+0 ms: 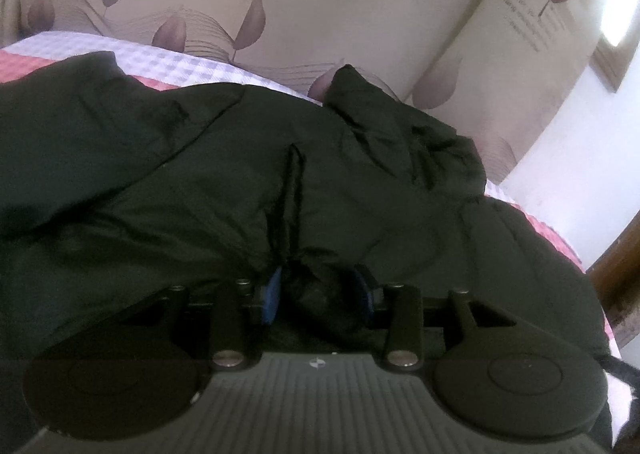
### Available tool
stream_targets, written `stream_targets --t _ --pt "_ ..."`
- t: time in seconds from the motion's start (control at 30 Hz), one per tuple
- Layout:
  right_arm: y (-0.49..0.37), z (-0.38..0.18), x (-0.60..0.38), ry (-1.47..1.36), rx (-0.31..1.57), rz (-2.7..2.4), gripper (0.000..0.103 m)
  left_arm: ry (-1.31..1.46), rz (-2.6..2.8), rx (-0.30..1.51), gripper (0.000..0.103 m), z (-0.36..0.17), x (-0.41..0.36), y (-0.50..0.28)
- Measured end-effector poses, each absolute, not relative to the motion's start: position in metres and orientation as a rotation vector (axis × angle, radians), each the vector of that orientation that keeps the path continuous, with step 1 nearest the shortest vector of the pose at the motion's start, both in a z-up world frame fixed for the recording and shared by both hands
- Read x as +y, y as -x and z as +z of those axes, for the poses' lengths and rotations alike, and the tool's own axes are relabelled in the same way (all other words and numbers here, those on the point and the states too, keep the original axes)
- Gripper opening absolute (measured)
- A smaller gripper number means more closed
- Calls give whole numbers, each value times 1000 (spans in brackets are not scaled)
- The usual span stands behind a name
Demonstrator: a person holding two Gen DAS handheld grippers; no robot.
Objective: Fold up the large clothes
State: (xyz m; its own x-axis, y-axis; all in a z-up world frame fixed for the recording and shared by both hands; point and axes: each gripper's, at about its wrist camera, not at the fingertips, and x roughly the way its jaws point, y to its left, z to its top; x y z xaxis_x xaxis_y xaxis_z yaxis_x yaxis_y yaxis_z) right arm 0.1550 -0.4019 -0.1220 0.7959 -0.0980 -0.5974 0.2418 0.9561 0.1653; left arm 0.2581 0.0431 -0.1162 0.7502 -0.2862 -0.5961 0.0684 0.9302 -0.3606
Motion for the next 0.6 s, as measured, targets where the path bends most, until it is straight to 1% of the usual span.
stream_targets --t 0.1,0.2,0.23,0.27,0.33,0.43,0.53,0.6 --pt "-136 -103 -394 -233 577 -207 71 312 -197 676 47 -118 41 -256" --pt "-121 -75 -366 -122 436 -186 71 280 -202 659 60 -116 36 -253" --pt "-121 -68 -357 -92 403 -170 71 268 -203 653 68 -116 33 -252" --pt "-124 -60 -344 -40 359 -149 71 254 -199 649 72 -115 31 -251" --pt "-139 -53 -328 39 327 -117 71 232 -190 647 74 -114 28 -250" --pt "-176 -65 -314 113 396 -68 71 265 -176 638 74 -112 35 -245" --pt "-216 -112 -299 248 574 -27 71 365 -159 617 75 -103 60 -230" --pt "-217 -128 -298 256 569 -22 72 449 -142 593 81 -93 87 -213"
